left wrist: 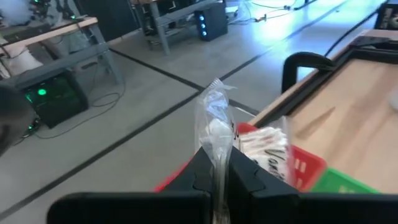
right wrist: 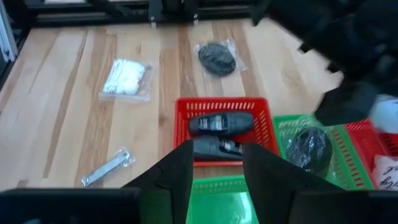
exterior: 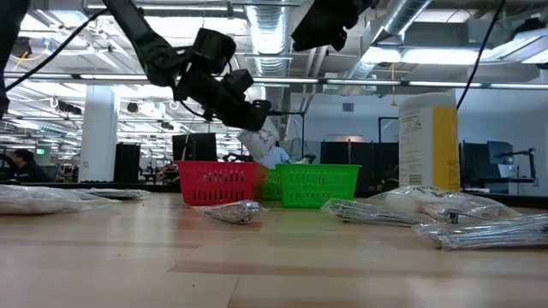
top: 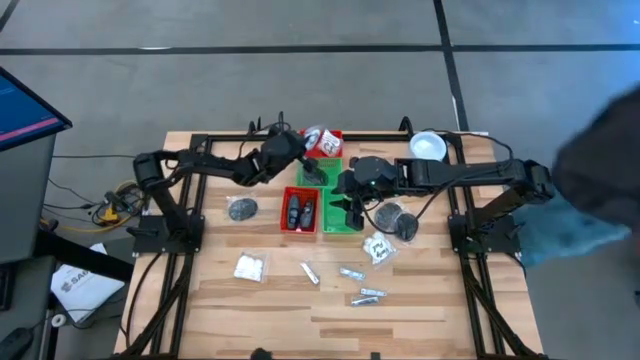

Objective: Pick & Place Travel size toiletries
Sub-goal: Put the white cotton pack into the top red bin

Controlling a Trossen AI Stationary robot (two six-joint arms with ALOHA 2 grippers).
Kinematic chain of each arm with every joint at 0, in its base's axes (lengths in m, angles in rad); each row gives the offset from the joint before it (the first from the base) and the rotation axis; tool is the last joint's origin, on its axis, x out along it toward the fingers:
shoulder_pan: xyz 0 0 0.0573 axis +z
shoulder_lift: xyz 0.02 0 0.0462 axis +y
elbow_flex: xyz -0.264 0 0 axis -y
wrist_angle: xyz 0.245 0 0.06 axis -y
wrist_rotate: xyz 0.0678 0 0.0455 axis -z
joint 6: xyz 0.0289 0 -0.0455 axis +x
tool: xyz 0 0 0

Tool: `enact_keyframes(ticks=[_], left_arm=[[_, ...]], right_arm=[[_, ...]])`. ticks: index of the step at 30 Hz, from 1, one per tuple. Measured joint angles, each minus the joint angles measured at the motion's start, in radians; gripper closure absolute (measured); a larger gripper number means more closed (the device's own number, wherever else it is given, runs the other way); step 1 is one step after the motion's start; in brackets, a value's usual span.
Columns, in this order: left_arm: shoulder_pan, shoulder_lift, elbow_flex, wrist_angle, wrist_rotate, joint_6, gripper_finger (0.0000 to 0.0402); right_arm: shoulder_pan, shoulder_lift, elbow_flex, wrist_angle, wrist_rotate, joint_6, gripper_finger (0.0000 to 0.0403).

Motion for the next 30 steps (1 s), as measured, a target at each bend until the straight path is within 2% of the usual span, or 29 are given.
enact_keyframes(ticks=[12, 20, 26, 30], left_arm=[[0.008, 0.125, 0.102, -0.004, -0.044, 0.004, 0.0399], [0.031, 0.147, 0.112, -0.004, -0.048, 0.0, 0.0392], [0.068, 0.147, 0.112, -0.006, 0.049, -0.068, 0.0368], [0.08, 0.147, 0.112, -0.006, 0.055, -0.09, 0.0353]], right_arm=[[0.003, 0.0, -0.011, 0.008, 0.0, 0.0, 0.0275], [0.017, 0.0, -0.011, 0.008, 0.0, -0.001, 0.0275], [0.016, 0.0, -0.011, 0.01, 0.0, -0.004, 0.0276], [0.016, 0.0, -0.011, 0.01, 0.0, -0.004, 0.0274]])
